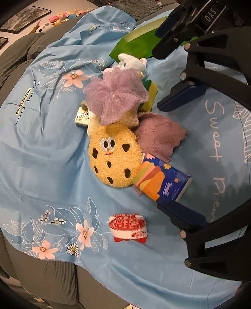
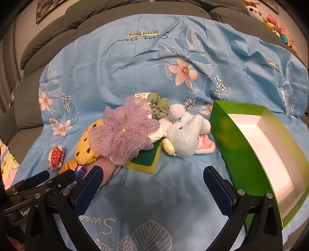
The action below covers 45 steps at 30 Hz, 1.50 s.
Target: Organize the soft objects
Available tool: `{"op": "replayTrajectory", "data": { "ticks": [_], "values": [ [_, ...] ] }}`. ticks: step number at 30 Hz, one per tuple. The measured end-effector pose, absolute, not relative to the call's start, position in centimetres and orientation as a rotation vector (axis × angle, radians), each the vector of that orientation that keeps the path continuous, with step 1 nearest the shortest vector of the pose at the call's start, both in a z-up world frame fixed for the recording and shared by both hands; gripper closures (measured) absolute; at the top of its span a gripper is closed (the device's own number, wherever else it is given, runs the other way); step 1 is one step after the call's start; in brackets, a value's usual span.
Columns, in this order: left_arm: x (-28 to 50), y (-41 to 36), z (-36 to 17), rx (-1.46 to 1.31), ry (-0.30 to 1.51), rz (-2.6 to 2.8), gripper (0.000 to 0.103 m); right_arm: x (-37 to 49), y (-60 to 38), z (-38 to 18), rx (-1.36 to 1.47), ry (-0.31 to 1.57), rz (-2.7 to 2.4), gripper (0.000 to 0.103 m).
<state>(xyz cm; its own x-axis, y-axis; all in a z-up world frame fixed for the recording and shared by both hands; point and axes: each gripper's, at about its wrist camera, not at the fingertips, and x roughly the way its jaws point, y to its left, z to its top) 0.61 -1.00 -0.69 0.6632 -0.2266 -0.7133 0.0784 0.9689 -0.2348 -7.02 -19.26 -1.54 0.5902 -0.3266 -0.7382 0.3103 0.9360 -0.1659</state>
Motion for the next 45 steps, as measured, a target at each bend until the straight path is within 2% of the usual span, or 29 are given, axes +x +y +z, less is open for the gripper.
{"op": "replayTrajectory", "data": {
  "ticks": [19, 24, 29, 32, 37, 42, 45],
  "values": [
    [0.3, -1.4, -0.6, -0.115, 0.803, -0.130, 0.016, -6.9, -19.1, -1.8, -0.014, 0.863, -0.379, 0.000],
    [0.2, -1.5, -0.5, -0.111, 0.803, -0.133, 0.027, -6.9, -18.9, -1.8, -0.012, 0.858, -0.378, 0.000],
    [0.9, -1.5, -0.3, -0.113, 0.817, -0.112, 0.045, -6.8, -19.7, -1.2, 0.055, 0.856, -0.346, 0.000],
    [1.8, -1.4, 0.9, -0.165, 0.827, -0.136, 0.047, -6.2, -20.3, 0.1, 0.118, 0.844, -0.319, 0.000],
    [4.3, -2.2, 3.1, -0.246, 0.825, -0.174, 0.044, -3.8, -21.8, 3.4, 0.179, 0.808, -0.272, 0.008],
    [7.2, -4.3, 1.9, -0.309, 0.917, -0.238, 0.044, 0.4, -24.8, 2.4, 0.328, 0.891, -0.214, 0.029],
    [8.5, -5.3, 0.4, -0.327, 0.968, -0.234, 0.046, 1.8, -26.0, 0.4, 0.397, 0.954, -0.192, 0.030]
  ]
}}
